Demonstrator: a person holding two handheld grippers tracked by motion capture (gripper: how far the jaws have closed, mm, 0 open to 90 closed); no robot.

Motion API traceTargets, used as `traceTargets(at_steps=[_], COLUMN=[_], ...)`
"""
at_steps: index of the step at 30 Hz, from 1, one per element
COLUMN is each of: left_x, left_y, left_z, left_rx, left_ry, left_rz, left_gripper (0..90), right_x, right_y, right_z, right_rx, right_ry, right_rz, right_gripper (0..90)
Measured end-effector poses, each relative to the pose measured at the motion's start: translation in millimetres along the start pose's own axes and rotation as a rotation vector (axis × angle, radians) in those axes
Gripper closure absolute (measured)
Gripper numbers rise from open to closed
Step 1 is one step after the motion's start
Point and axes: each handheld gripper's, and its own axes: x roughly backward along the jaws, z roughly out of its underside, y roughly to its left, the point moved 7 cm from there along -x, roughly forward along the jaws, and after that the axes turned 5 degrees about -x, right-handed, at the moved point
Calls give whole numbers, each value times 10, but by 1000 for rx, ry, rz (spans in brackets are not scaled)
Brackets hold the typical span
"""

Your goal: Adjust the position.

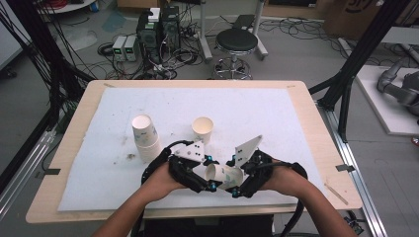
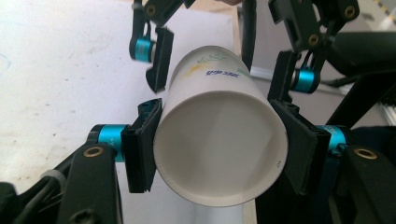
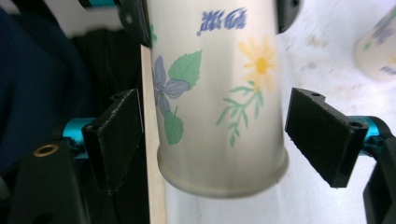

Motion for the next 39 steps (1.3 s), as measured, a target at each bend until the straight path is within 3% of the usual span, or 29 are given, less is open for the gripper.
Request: traceTargets(at_steps=[14,20,26,39], left_x=[153,185,201,294], left_y=[40,58,63,57], left_z=[42,59,77,89], left_rx=[17,-2,-22,-52], left_ry=[-221,-258,-285,-332], left_rz=[-56,-74,-88,-88], left_gripper=[373,373,372,372], right_x=[388,420,375,267], right_y=[-59,-53,-47,-27], right_z=[21,94,189,282], right_rx=[-69,-121,-150,-161], right_ry=[-380,-503,-561,-588], right_rz=[81,122,137,123], right_gripper=[187,187,187,194])
